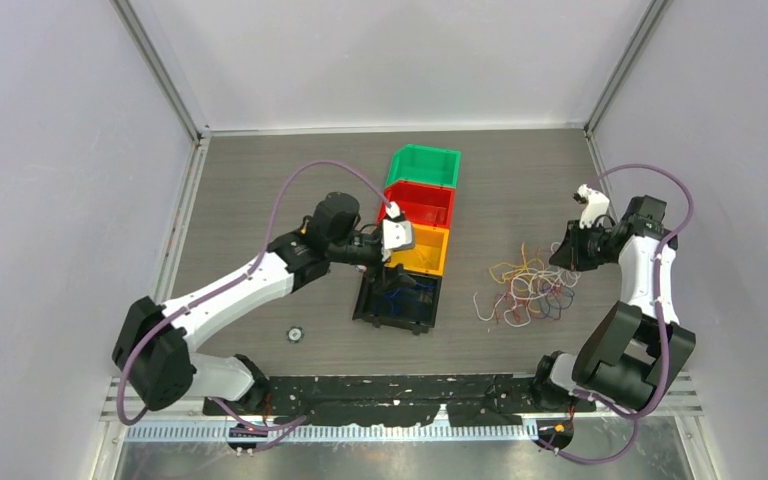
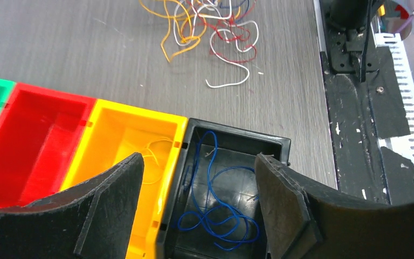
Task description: Untangle the cables
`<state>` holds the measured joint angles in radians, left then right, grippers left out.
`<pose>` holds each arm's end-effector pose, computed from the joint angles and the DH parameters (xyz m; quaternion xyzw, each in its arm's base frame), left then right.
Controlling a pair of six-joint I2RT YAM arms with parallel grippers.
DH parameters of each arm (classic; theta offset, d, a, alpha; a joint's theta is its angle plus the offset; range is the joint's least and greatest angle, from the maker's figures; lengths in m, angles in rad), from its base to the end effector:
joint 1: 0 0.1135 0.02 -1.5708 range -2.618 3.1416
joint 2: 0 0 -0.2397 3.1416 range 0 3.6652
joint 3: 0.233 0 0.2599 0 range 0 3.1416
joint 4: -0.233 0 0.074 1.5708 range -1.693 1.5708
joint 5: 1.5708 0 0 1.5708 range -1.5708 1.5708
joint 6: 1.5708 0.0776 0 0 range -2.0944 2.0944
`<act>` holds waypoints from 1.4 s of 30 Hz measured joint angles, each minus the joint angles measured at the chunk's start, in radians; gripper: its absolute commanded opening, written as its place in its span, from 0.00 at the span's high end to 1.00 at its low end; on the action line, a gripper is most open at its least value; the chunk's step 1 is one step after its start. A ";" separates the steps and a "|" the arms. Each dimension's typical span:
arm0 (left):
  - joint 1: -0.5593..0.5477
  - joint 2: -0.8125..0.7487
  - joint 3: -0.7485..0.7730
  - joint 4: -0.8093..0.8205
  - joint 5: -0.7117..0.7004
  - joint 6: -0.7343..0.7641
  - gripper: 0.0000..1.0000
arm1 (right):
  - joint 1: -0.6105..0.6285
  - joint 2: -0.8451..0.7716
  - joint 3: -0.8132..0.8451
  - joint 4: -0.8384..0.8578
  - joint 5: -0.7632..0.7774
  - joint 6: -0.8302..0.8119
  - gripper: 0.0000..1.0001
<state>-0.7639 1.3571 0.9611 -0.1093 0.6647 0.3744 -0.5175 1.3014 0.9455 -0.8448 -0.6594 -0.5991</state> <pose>0.2152 -0.2724 0.2402 0.5784 0.5966 -0.3687 0.4166 0.2522 -0.0888 0.1865 -0.0974 0.9268 0.1777 0.3162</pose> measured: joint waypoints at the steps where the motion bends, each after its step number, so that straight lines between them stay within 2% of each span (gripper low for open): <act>1: 0.008 -0.017 0.015 -0.017 0.009 0.001 0.31 | 0.005 -0.005 0.005 -0.005 -0.007 0.003 0.94; 3: 0.026 -0.049 0.029 -0.050 0.026 0.005 0.41 | 0.014 -0.011 0.016 -0.017 -0.022 0.007 0.95; 8: 0.069 -0.093 0.027 -0.166 0.057 0.084 0.49 | 0.037 -0.019 0.046 -0.054 -0.064 0.011 0.95; 10: 0.071 -0.095 0.021 -0.198 0.063 0.107 0.48 | 0.058 -0.027 0.052 -0.063 -0.082 0.022 0.95; 14: 0.055 -0.095 0.014 -0.216 0.055 0.114 0.34 | 0.125 -0.035 0.082 -0.098 -0.145 0.038 0.95; 17: 0.036 -0.091 0.015 -0.188 0.030 0.091 0.33 | 0.149 -0.037 0.121 -0.148 -0.204 0.032 0.95; 23: -0.008 0.066 0.174 -0.096 0.016 -0.034 0.38 | 0.160 -0.117 0.214 -0.239 -0.294 0.014 0.95; 31: -0.116 0.292 0.433 0.079 0.018 -0.251 0.40 | 0.210 -0.233 0.231 -0.259 -0.295 0.015 0.95; 37: -0.168 0.347 0.457 0.158 0.021 -0.373 0.50 | 0.231 -0.285 0.226 -0.248 -0.266 0.045 0.95; 42: -0.183 0.360 0.457 0.189 0.016 -0.405 0.55 | 0.250 -0.319 0.210 -0.241 -0.249 0.053 0.95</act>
<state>-0.9470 1.7172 1.4181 0.0795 0.6811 -0.0303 -0.2676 0.9821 1.1553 -1.0863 -0.9085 -0.5465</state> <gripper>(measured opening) 0.475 0.093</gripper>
